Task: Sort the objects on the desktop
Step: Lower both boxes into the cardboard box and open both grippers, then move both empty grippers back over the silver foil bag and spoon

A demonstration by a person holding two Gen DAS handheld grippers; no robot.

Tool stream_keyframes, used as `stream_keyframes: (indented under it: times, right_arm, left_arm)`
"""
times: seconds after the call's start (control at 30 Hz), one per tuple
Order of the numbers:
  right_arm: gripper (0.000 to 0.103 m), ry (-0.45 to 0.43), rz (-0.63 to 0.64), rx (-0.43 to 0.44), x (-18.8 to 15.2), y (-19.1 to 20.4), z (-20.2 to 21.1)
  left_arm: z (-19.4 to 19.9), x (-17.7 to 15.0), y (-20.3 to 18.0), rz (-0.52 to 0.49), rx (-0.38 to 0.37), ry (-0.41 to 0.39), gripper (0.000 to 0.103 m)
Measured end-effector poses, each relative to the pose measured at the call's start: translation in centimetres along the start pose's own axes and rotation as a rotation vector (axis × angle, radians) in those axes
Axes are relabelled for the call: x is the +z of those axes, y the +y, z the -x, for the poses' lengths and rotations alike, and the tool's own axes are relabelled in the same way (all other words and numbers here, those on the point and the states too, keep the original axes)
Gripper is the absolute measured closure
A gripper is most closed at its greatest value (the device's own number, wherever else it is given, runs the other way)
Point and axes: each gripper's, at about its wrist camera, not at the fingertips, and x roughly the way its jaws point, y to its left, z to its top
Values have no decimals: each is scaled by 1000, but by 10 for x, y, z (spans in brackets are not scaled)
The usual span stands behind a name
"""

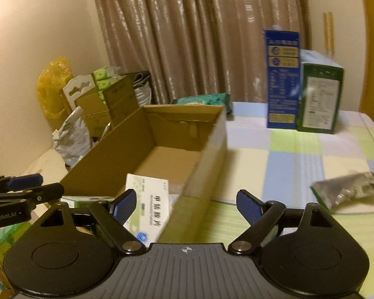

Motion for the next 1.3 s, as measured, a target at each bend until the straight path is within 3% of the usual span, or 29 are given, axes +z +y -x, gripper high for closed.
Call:
stream_keyframes:
  times: [0.3, 0.6, 1.3]
  right_arm:
    - [10, -7, -17, -25, -20, -24, 45]
    - [7, -23, -55, -75, -35, -63, 88]
    - [2, 4, -164, -238, -86, -163, 150]
  left_arm:
    - [22, -5, -36, -24, -26, 10, 46]
    - [36, -3, -82, -72, -68, 4, 37]
    - [20, -11, -174, -173, -208, 49, 20]
